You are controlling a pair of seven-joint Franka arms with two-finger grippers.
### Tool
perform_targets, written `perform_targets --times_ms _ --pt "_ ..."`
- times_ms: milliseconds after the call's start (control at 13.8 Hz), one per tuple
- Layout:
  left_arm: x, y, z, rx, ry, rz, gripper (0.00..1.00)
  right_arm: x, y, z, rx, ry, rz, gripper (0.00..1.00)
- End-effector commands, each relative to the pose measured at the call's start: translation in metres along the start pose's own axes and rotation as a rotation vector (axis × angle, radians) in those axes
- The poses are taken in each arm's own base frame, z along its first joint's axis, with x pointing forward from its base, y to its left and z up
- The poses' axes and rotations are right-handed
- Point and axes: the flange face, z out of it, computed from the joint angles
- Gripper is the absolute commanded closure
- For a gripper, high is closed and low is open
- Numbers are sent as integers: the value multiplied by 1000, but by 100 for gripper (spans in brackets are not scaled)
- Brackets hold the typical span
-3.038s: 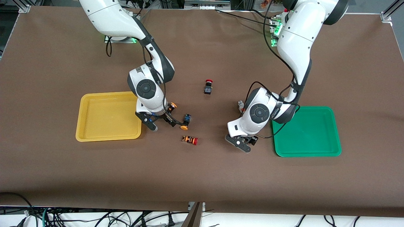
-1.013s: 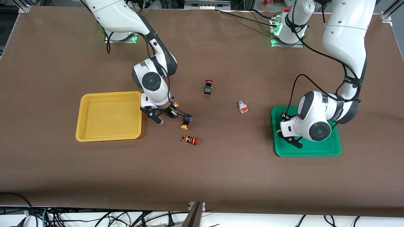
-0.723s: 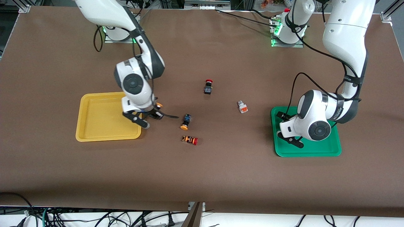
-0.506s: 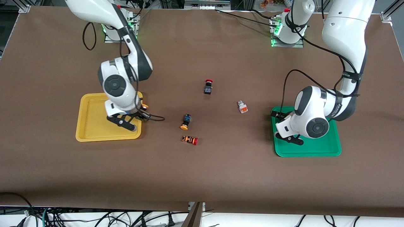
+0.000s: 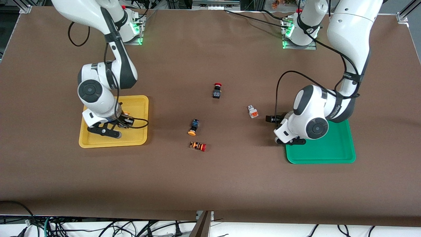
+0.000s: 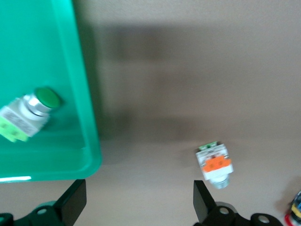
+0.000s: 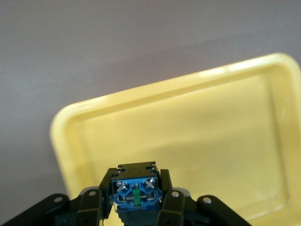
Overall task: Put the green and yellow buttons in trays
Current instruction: 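Set the yellow button in the yellow tray while the left gripper grasps orange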
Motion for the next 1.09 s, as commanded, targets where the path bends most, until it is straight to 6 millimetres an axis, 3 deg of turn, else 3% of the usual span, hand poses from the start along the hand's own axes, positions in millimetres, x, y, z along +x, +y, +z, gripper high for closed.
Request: perform_targets --times_ms 0,289,434,579,651,723,868,940,1013 --pt "-13 39 24 -8 40 -100 0 -26 34 16 36 24 -43 100" --pt "-26 64 61 -21 96 -137 0 -17 106 37 48 50 -127 100" --pt "-37 75 91 -87 124 -169 0 -13 125 42 123 45 -130 100" --pt "-38 73 98 -91 133 -173 0 -13 132 54 188 43 -147 100" --pt "-39 73 97 -91 133 -174 18 -13 134 56 198 44 -155 100" --pt "-40 74 98 -89 129 -172 44 -12 137 55 197 47 -155 69" --pt "-41 74 97 -88 124 -177 90 -10 136 53 198 52 -156 21" --pt "-42 74 96 -86 123 -176 100 -8 136 52 198 56 -153 7" --pt "-42 74 94 -84 119 -173 100 -8 134 52 200 55 -148 2"
